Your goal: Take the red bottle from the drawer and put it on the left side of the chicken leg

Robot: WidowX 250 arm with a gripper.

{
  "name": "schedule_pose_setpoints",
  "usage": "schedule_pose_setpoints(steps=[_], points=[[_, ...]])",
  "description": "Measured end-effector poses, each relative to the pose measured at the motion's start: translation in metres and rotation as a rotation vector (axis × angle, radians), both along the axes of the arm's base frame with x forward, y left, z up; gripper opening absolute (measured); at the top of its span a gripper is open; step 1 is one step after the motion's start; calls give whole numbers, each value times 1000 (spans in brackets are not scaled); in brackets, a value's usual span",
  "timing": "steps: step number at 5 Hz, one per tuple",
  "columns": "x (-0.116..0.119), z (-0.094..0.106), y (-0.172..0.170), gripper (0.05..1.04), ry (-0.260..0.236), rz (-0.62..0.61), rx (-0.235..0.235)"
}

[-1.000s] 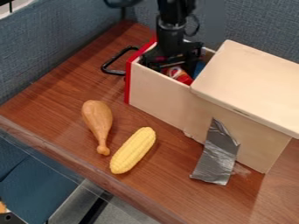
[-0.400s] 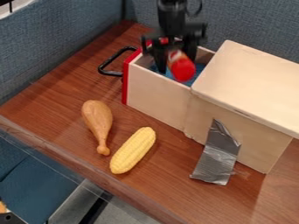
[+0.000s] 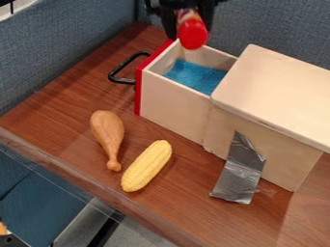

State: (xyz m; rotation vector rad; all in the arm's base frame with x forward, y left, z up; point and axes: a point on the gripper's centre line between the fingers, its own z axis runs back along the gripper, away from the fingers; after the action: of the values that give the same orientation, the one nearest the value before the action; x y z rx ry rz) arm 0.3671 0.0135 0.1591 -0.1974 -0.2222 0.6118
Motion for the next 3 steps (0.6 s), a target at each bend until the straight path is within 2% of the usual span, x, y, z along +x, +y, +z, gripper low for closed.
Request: schedule_pose_setpoints(steps=[1, 2, 3], points=[[-24, 5, 27, 658, 89, -92, 114], [-44, -10, 50, 658, 149, -186, 159], [-64, -25, 74, 658, 223, -318, 229]])
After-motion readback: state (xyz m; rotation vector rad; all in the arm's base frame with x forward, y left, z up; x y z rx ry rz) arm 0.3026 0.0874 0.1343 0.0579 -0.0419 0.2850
